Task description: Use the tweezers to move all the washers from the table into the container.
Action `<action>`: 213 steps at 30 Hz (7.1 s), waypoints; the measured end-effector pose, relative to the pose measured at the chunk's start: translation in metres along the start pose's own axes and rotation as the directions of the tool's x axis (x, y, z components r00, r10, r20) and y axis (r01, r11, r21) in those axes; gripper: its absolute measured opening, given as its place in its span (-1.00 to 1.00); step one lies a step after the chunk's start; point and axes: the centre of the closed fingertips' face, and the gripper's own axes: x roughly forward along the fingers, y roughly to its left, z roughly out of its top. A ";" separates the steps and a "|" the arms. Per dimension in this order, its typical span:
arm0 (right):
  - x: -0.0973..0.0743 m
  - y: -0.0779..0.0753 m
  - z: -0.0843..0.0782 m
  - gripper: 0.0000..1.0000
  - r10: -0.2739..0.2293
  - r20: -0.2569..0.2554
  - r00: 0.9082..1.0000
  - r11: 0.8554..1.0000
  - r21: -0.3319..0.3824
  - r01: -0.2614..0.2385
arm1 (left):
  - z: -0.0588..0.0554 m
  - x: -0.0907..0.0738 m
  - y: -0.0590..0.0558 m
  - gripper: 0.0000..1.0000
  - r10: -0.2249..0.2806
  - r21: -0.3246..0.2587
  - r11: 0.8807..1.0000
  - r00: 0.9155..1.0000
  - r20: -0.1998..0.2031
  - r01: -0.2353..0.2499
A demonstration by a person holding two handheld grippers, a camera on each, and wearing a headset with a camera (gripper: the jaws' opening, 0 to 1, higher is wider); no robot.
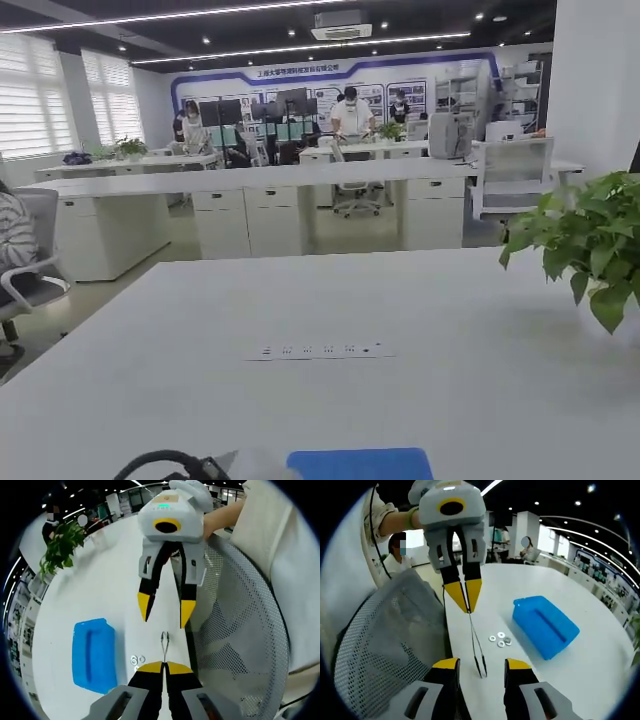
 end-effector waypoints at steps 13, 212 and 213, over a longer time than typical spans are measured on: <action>0.026 -0.003 -0.008 -0.61 0.077 -0.054 0.996 0.997 -0.005 -0.078 | 0.025 -0.001 0.001 -1.00 -0.004 0.030 1.000 0.999 0.053 0.002; 0.030 -0.195 0.065 -0.95 -0.437 0.070 0.897 0.798 0.490 0.350 | -0.052 -0.070 0.044 0.97 0.795 -0.770 0.551 0.483 0.368 -0.320; 0.032 -0.195 0.062 -0.95 -0.434 0.063 0.899 0.799 0.487 0.352 | -0.053 -0.070 0.044 0.97 0.796 -0.769 0.551 0.483 0.365 -0.325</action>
